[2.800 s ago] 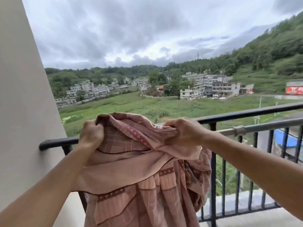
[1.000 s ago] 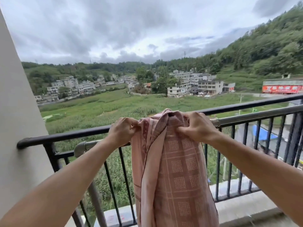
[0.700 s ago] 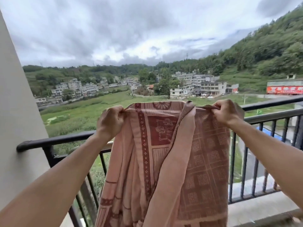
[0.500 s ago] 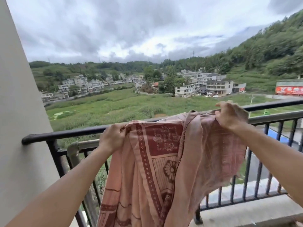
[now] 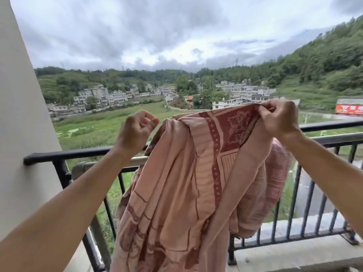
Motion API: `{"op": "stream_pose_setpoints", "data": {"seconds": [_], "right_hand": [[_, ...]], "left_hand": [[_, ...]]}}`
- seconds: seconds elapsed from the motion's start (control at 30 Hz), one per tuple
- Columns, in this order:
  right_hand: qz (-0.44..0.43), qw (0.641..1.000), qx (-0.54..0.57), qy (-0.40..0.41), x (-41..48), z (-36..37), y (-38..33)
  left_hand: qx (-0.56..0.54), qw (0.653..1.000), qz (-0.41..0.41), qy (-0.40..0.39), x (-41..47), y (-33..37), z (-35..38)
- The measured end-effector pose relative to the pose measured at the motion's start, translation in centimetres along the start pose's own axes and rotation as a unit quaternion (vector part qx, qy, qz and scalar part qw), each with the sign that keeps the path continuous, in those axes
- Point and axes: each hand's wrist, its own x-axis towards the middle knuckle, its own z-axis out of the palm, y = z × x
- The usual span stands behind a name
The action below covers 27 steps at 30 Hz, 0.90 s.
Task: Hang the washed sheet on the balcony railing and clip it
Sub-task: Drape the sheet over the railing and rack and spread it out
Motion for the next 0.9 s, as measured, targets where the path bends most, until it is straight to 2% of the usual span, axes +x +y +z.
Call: {"op": "stream_pose_setpoints", "data": {"seconds": [0.03, 0.1, 0.17, 0.2, 0.27, 0.33, 0.4, 0.53, 0.63, 0.77, 0.83, 0.9], "right_hand": [[0.034, 0.999, -0.014, 0.021, 0.4, -0.7, 1.3], [0.096, 0.993, -0.050, 0.036, 0.4, -1.9, 3.6], [0.124, 0.982, -0.144, -0.019, -0.3, -2.9, 5.0], [0.125, 0.967, -0.213, -0.065, -0.7, -3.0, 5.2], [0.080, 0.941, -0.305, -0.120, -1.5, -3.0, 4.4], [-0.016, 0.948, -0.298, -0.112, -2.2, -2.4, 3.3], [-0.075, 0.952, -0.273, -0.120, -3.4, -1.9, 1.5], [-0.107, 0.927, -0.307, -0.188, -6.3, -0.7, 0.0], [-0.097, 0.936, -0.291, -0.173, -7.8, 0.2, 0.9], [-0.040, 0.967, -0.183, -0.173, -7.9, -0.5, 1.0], [0.007, 0.970, -0.217, -0.108, -7.2, -1.3, 1.6], [0.102, 0.956, -0.270, -0.056, -6.5, -2.6, 2.8]], "left_hand": [[0.030, 0.996, -0.031, -0.074, -0.6, -0.8, 0.4], [0.156, 0.962, -0.086, -0.209, -2.7, -2.7, 1.6], [0.331, 0.917, -0.047, -0.218, -4.1, -3.9, 3.4], [0.357, 0.913, -0.021, -0.197, -4.1, -3.8, 4.2], [0.318, 0.930, 0.002, -0.184, -3.9, -2.5, 5.5], [0.303, 0.934, 0.024, -0.189, -3.8, -1.4, 6.6], [0.304, 0.935, 0.035, -0.178, -4.3, -1.1, 7.2], [0.263, 0.950, 0.017, -0.168, -4.5, -1.2, 6.9], [0.243, 0.952, -0.003, -0.184, -4.6, -0.2, 7.0], [0.224, 0.960, -0.028, -0.168, -4.9, 2.2, 9.0], [0.191, 0.973, -0.038, -0.122, -5.1, 2.8, 10.3], [0.183, 0.980, -0.045, -0.060, -5.8, 3.3, 11.2]]}}
